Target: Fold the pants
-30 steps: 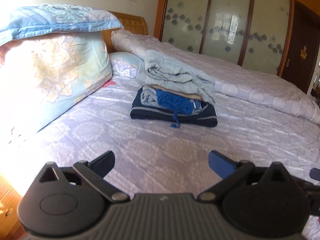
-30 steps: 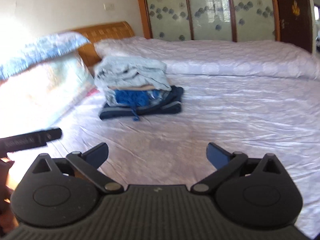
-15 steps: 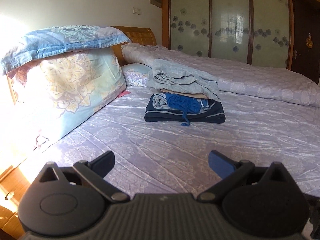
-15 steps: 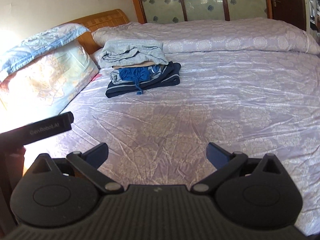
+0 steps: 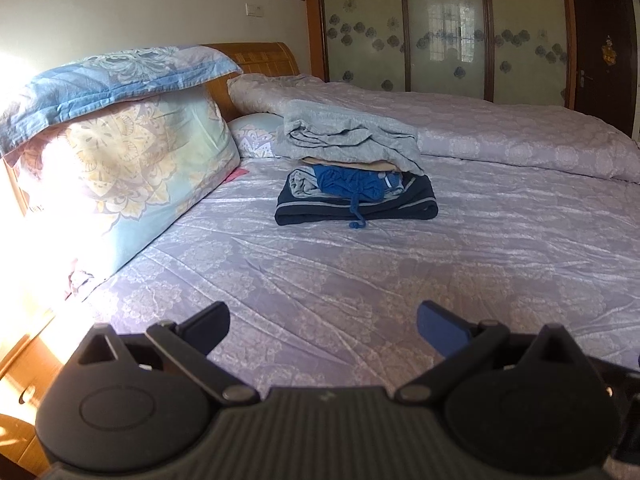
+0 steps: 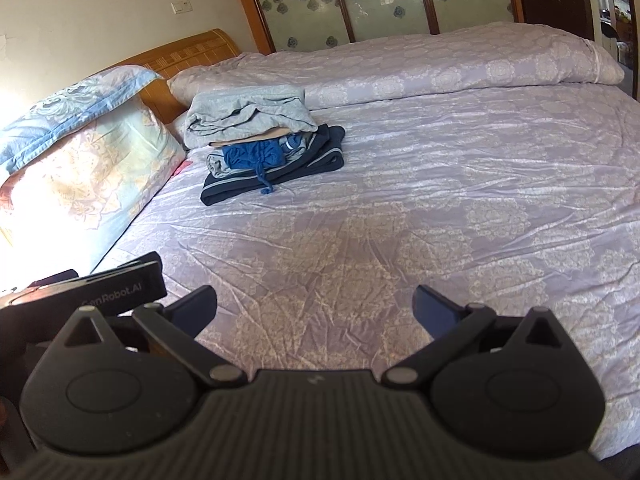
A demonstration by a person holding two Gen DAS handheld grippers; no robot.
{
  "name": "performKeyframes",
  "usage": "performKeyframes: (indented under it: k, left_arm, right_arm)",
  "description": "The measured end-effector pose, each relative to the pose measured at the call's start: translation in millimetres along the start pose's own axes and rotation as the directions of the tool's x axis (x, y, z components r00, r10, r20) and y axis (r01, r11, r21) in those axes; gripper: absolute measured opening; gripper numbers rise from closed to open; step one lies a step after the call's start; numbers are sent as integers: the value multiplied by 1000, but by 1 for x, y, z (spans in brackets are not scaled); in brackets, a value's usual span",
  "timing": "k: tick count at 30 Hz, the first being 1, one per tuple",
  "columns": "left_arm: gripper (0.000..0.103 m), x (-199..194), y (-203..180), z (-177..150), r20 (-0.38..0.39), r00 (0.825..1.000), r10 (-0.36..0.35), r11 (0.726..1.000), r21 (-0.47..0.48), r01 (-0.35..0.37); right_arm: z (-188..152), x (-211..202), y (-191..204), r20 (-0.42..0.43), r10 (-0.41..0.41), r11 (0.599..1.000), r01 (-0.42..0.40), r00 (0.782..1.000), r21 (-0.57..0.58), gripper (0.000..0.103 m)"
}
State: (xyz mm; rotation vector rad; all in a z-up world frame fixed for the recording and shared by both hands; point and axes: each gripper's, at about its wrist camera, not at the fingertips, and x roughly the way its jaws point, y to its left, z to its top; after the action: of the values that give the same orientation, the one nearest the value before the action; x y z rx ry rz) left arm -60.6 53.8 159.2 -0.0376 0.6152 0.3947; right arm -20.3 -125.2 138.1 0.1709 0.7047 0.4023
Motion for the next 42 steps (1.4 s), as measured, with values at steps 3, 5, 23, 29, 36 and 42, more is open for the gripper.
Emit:
performKeyframes:
  k: [3,5,23,29,36,42]
  left_arm:
    - [103,4,0,-1,-27,1000,8,1000,-7,-8]
    - [103,8,-2,-1,-56,998,13,1000,2,-13]
    - [103,32,-43,-7,-188,980,-58,992,104,78]
    - [103,42,-60,1,-198,977,-76,987,124,102]
    - [103,59,-69,11,-211,974,-80,987,120,107]
    - [103,74,-67,18,-220,973,-75,989,108,100]
  right_arm:
    - [-1,0,1,3,-1,1000,1,1000,-10,103]
    - [-2,1,0,1,2,1000,-2,1000,-5,103]
    - [-9,8,-15,-19,-57,998,58,998,19,103]
    - [-6,11,-30,-18,-81,995,82,997,53,103]
    - [0,23,-39,-27,-101,993,102,995,60,103]
    - [7,36,-38,-37,-103,994,104,994,43,103]
